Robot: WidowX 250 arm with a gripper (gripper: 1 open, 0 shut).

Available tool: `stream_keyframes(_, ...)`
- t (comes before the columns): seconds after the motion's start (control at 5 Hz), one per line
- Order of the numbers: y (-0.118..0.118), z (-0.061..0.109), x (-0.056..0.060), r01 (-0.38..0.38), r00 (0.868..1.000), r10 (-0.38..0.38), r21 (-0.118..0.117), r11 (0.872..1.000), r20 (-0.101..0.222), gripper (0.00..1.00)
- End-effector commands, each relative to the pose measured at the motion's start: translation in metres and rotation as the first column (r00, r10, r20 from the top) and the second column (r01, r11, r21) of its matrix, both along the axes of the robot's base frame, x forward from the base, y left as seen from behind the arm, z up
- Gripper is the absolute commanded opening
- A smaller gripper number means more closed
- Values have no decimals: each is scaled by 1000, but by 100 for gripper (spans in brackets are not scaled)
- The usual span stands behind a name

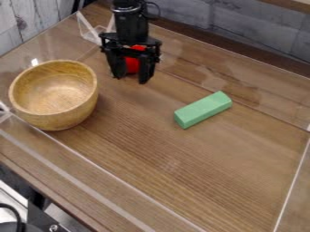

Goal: Move the red fruit to the right

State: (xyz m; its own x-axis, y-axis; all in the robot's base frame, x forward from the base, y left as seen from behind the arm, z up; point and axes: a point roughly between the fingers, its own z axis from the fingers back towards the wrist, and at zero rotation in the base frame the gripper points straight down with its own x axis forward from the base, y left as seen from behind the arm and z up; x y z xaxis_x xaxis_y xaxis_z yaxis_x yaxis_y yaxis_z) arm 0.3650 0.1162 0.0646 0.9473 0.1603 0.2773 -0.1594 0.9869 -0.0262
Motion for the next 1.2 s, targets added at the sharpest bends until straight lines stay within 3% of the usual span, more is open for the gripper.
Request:
stream_keyframes(0.0, -1, 23, 6, -4, 998, 2, 27, 1000, 62, 0)
stream_keyframes(1.0, -2, 19, 10, -23, 998, 20, 41, 999, 62, 0)
